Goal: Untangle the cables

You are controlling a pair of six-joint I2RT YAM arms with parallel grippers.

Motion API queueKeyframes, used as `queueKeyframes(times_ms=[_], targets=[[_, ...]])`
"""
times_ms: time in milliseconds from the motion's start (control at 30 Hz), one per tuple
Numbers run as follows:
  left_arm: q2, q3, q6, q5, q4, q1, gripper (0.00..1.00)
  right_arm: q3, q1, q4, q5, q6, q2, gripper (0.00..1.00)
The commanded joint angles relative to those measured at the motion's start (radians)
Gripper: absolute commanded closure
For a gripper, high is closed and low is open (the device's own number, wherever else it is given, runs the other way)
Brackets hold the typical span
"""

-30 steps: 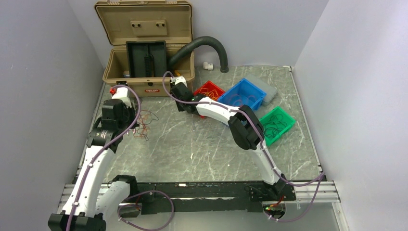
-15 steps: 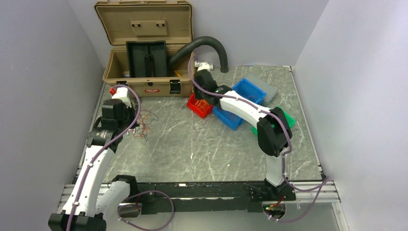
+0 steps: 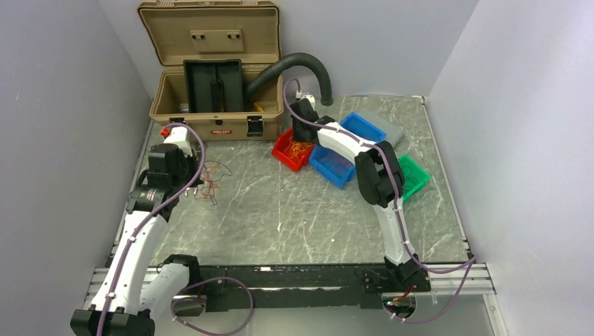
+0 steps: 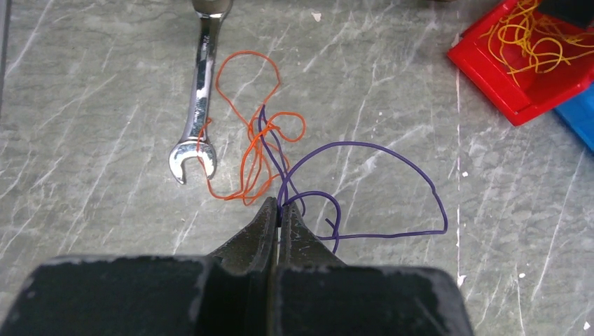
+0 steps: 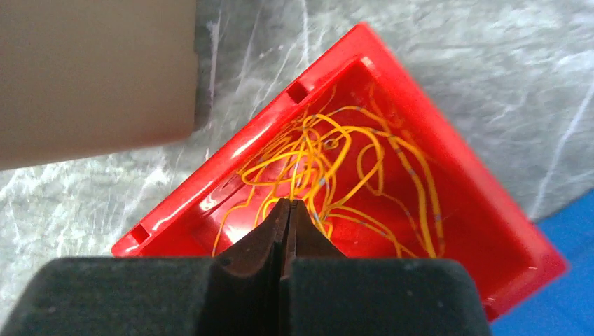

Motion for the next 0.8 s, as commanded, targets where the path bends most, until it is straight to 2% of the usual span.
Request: queueKeyframes(times_ms=[0, 167, 200, 233, 267, 300, 333, 400, 567, 700, 767], targets=[[0.013, -0.004, 0.034, 0.081, 0.032, 0.005, 1.0, 0.05, 0.005, -0.082, -0.038, 0.019, 0.031, 1.0], [0.028, -0.004, 0.049, 0.15, 0.045, 0.004, 1.0, 0.071, 0.005, -0.097, -0.019, 0.0, -0.033, 1.0], [0.03, -0.003, 0.051, 0.161, 0.046, 0.005, 1.0, 0.09, 0.005, -0.116, -0.016, -0.005, -0.044, 0.95], [0.031, -0.003, 0.053, 0.174, 0.05, 0.004, 1.0, 0.1, 0.005, -0.128, -0.012, -0.007, -0.057, 0.87], [0.031, -0.004, 0.056, 0.188, 0.051, 0.004, 1.0, 0.104, 0.005, -0.135, -0.012, -0.008, -0.072, 0.71], [0.029, -0.006, 0.058, 0.203, 0.055, 0.004, 1.0, 0.102, 0.005, -0.14, -0.014, -0.007, -0.091, 0.6], [0.027, -0.008, 0.062, 0.221, 0.06, 0.004, 1.0, 0.095, 0.005, -0.142, -0.017, -0.005, -0.113, 0.52], [0.025, -0.013, 0.068, 0.253, 0.067, 0.004, 1.0, 0.069, 0.005, -0.137, -0.033, -0.004, -0.157, 0.44], [0.032, -0.017, 0.076, 0.324, 0.081, 0.004, 1.0, -0.012, 0.005, -0.126, -0.073, -0.018, -0.273, 0.31], [0.044, -0.021, 0.081, 0.404, 0.1, 0.004, 1.0, -0.06, 0.007, -0.152, -0.148, -0.055, -0.357, 0.29], [0.052, -0.023, 0.081, 0.441, 0.109, 0.004, 1.0, -0.117, 0.016, -0.136, -0.25, -0.075, -0.415, 0.28]])
